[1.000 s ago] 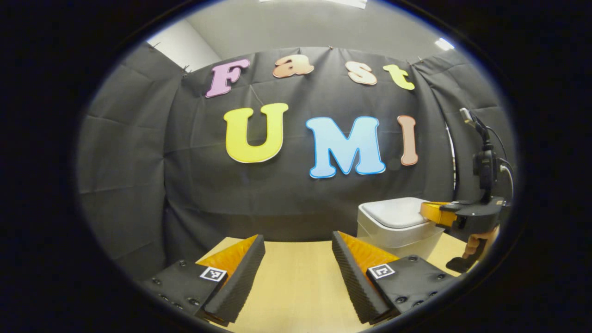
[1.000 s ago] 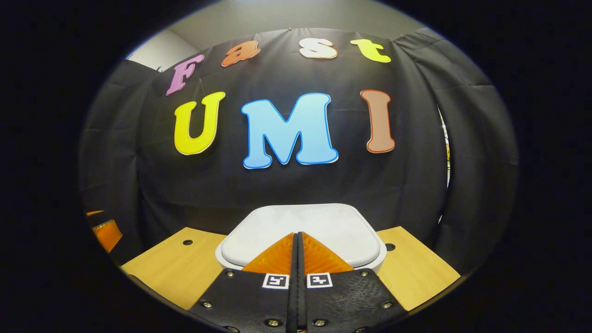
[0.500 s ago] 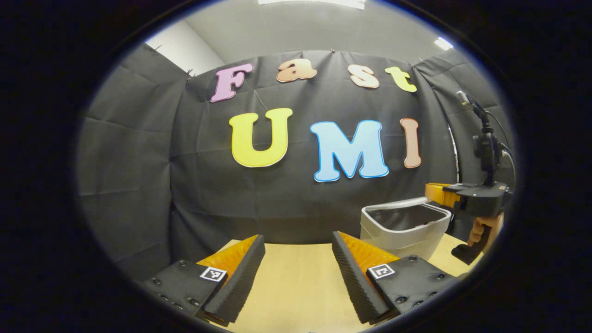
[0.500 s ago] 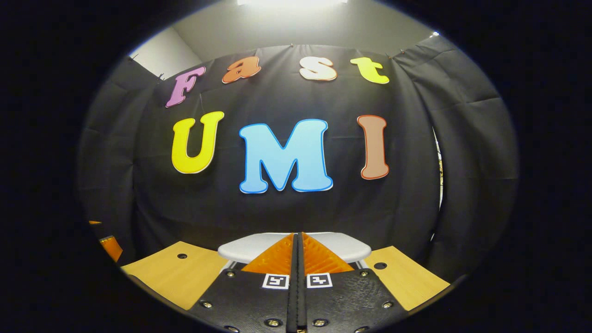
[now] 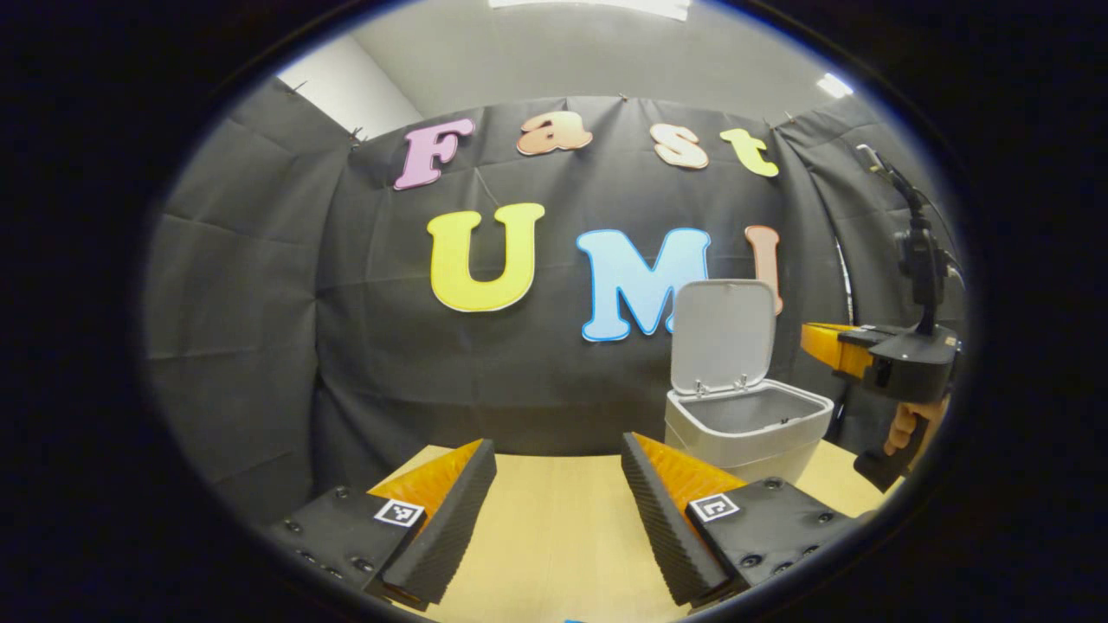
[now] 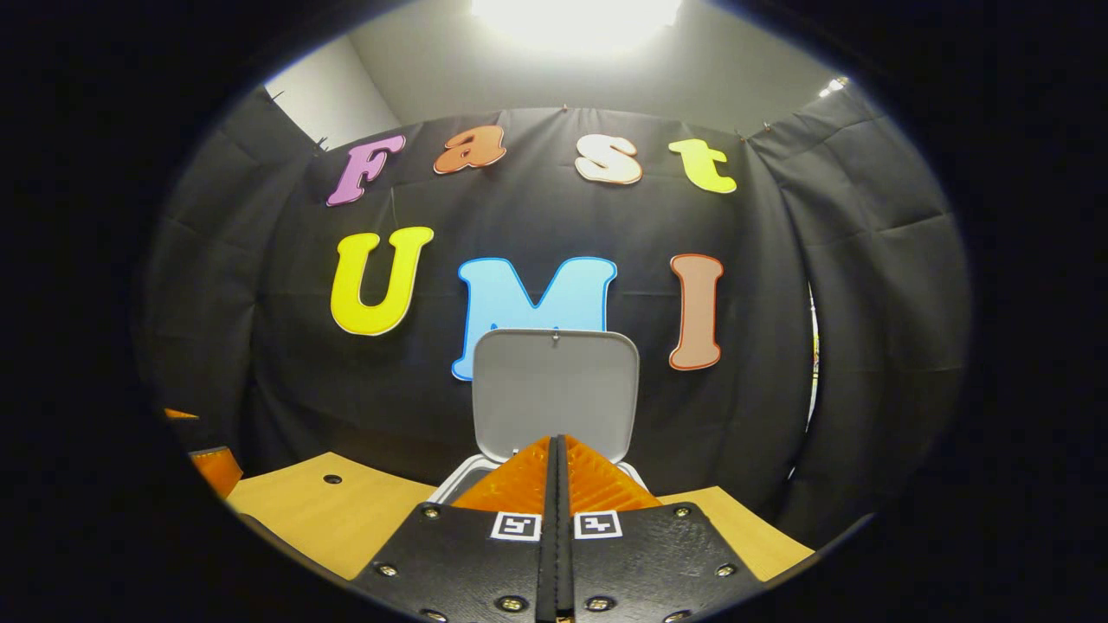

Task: Press the lid of the desktop garbage bin to open it, pick up the crumpled paper on the desktop and throw it into the bin, then pick up the pop can on the desktop and drop it into the bin, and finally close the garbage bin lid.

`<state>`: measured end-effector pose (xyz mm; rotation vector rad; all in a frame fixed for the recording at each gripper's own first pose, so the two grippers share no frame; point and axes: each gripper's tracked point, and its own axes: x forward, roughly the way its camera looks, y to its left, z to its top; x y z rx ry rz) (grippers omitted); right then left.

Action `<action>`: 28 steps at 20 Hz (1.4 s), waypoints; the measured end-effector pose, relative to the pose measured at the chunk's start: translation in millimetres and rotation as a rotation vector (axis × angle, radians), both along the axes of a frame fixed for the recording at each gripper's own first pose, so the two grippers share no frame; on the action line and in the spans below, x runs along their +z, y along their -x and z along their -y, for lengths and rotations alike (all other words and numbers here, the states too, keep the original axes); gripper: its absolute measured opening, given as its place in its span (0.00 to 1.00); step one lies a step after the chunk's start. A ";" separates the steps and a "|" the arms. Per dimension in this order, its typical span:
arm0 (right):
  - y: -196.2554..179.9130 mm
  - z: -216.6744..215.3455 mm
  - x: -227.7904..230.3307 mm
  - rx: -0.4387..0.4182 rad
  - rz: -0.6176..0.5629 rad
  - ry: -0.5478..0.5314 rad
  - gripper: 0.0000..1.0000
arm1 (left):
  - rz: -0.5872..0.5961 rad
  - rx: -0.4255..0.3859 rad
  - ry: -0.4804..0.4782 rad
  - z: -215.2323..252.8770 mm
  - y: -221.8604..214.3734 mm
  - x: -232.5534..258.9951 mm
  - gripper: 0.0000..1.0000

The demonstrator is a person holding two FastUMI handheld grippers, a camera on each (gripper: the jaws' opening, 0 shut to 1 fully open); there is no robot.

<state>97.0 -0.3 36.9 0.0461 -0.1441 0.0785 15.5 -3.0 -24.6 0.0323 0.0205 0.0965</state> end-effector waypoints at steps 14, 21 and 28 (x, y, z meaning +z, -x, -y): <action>50.3 13.4 -22.8 0.064 -0.037 0.056 0.31 | -0.081 0.090 0.083 -25.6 36.6 -65.5 0.97; 76.1 4.4 -17.3 0.062 -0.024 0.033 0.80 | -0.147 0.054 0.084 -33.9 42.7 -101.1 0.97; 104.9 -5.0 -12.8 -0.006 -0.009 0.048 0.93 | -0.237 -0.054 0.048 -28.8 48.1 -155.7 0.98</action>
